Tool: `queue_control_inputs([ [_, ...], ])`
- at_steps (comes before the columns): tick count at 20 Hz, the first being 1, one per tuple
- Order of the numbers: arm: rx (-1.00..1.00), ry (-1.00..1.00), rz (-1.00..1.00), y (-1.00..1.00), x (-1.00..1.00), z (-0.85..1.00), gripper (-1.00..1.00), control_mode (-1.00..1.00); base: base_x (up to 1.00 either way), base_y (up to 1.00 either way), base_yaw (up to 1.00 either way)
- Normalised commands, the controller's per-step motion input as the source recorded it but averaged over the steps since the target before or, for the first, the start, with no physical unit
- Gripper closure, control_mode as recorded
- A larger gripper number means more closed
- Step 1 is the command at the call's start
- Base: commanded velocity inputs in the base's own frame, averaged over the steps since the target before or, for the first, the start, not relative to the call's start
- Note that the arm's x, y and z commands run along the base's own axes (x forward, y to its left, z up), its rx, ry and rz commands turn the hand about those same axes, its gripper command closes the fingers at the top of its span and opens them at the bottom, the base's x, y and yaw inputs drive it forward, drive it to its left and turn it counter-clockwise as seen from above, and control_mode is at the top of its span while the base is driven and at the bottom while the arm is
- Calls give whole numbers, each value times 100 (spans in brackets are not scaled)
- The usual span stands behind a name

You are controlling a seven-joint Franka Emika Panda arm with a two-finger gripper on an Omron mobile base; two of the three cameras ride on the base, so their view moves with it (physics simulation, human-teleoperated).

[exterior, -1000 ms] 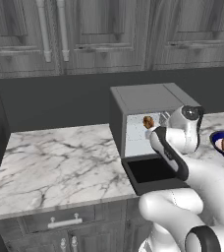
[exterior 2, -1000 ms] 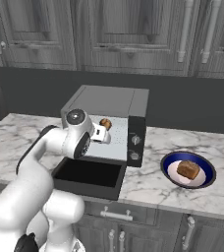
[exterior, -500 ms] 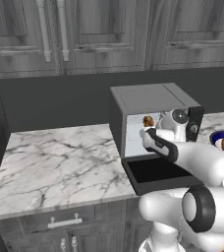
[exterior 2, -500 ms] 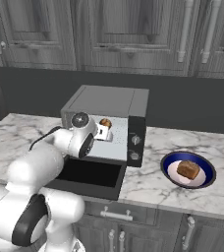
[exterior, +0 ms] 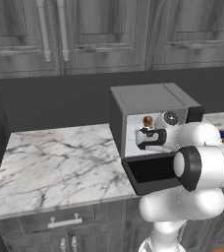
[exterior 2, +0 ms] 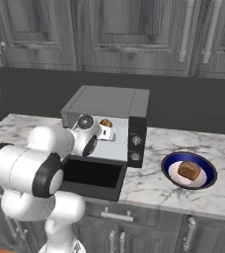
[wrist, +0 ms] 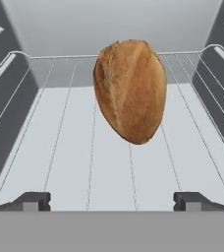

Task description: Pick up the heated bread from the toaster oven and place it in the bowl. Then move the bread bowl to the dining counter.

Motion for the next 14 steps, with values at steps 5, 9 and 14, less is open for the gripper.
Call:
queue_control_inputs([
  [5,0,0,0,0,26,-19,-100,-100,0,0,0],
  [9,0,22,-1,0,-5,-1,-100,-100,0,0,0],
  [14,1,50,-8,0,-69,0,-100,-100,0,0,0],
])
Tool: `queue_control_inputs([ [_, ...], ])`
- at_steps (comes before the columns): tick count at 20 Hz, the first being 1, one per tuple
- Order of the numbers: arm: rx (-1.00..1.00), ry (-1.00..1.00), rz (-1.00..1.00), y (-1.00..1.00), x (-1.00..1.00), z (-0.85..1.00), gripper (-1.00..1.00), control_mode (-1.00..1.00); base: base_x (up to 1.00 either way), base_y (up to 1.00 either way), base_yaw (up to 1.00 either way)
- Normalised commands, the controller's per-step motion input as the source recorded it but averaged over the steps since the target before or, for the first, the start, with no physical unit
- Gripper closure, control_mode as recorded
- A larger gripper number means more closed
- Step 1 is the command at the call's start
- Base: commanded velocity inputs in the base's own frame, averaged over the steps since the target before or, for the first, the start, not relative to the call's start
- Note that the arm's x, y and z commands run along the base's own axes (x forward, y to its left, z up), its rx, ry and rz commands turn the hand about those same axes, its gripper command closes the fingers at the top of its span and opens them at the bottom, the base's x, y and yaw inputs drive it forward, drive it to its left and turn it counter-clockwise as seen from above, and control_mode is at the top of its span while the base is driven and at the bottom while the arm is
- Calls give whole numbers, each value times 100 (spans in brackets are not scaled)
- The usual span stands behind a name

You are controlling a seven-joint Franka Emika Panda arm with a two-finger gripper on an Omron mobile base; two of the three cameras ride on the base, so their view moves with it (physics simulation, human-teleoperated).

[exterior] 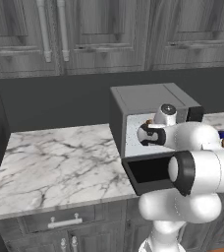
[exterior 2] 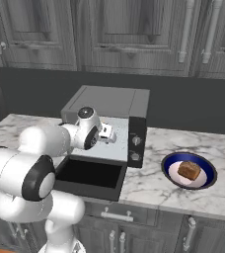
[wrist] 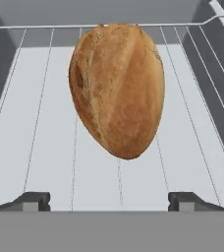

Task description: Pick up the heated bread from the toaster oven and place it in the bowl. Then move the bread bowl to the dining counter.

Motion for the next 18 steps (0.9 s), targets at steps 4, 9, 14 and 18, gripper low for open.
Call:
queue_control_inputs([
  [4,0,63,-9,0,-98,-4,-100,-100,0,0,0],
  [9,1,51,-9,0,-100,-38,-100,-100,0,0,0],
  [14,0,17,-8,0,-100,-56,-100,-100,0,0,0],
  [18,-2,-46,0,1,-80,46,-100,-100,0,0,0],
])
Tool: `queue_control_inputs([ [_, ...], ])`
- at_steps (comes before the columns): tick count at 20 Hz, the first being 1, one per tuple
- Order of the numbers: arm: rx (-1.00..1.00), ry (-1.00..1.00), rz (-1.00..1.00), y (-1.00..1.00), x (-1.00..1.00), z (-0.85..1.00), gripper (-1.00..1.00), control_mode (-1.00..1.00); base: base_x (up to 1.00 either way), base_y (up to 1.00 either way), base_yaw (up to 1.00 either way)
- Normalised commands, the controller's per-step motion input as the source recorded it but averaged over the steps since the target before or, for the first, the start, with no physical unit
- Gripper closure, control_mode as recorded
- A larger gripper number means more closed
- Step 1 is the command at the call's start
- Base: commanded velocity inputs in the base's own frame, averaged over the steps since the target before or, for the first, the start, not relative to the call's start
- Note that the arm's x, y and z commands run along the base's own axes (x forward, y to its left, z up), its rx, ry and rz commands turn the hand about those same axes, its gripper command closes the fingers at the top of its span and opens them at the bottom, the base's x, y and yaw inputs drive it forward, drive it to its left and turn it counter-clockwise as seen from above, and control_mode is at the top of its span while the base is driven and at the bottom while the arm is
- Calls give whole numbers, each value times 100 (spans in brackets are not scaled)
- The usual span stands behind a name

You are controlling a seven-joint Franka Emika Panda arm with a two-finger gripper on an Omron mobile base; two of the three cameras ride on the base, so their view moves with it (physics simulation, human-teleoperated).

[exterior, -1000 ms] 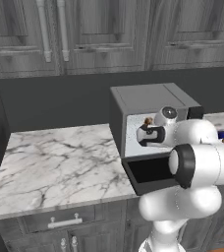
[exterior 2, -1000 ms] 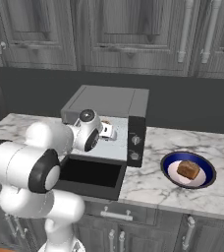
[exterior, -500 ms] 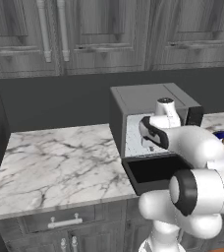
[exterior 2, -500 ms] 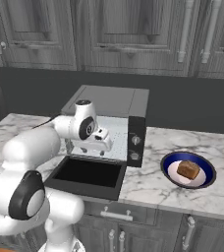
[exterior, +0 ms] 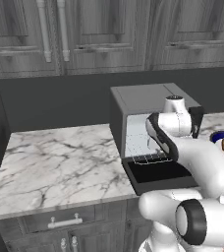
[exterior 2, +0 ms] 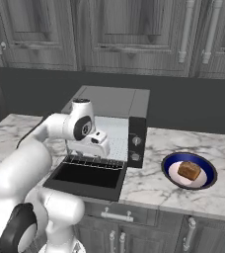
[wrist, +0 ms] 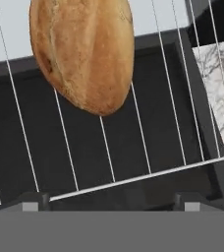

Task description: Pick up the heated bread from the toaster oven and place it in the bowl. Then move the bread bowl to the dining counter.

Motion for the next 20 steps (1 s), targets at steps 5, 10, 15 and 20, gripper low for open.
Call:
queue_control_inputs([
  [5,-7,-36,0,0,4,80,-100,-100,0,0,0],
  [10,-2,-9,0,0,25,-4,-100,-100,0,0,0],
  [15,0,-14,0,0,31,-18,-100,-100,0,0,0],
  [20,0,-6,0,0,52,-3,-100,-100,0,0,0],
])
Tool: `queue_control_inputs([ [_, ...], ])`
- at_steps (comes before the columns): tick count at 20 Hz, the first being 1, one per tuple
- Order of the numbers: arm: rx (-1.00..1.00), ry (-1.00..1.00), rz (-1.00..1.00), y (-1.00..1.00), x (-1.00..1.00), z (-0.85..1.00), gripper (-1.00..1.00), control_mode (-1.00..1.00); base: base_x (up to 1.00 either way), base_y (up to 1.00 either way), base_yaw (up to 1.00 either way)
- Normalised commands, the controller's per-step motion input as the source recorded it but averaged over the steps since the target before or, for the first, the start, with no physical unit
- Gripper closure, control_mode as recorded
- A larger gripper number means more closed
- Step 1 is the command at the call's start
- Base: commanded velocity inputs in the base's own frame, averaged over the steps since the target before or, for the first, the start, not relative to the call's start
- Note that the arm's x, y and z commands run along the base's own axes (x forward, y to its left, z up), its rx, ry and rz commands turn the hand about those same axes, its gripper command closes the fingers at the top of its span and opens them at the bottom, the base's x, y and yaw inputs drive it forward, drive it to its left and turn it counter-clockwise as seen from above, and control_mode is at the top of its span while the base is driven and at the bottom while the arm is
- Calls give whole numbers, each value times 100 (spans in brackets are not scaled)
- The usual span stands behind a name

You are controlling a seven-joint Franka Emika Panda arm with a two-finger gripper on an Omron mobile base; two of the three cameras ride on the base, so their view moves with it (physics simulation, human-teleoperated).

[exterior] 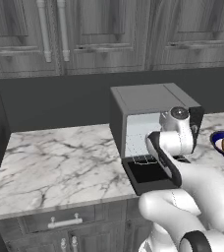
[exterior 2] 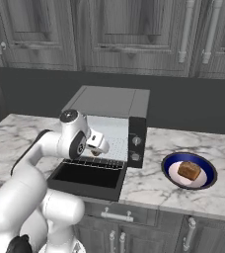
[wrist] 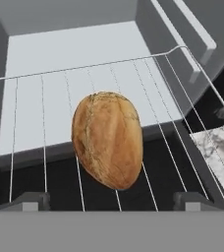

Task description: Pick up the heated bread from the toaster oven and place it in the bowl. Then move the bread bowl to the dining counter.

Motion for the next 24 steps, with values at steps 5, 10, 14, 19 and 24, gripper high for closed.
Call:
queue_control_inputs([
  [5,0,0,0,-2,47,-15,-100,-100,0,0,0],
  [10,0,0,0,-21,24,-19,-100,-100,0,0,0],
  [14,0,0,1,-10,4,-20,100,-100,0,0,0],
  [19,0,0,0,0,-16,0,100,-100,0,0,0],
  [24,1,0,0,1,-98,33,100,-100,0,0,0],
])
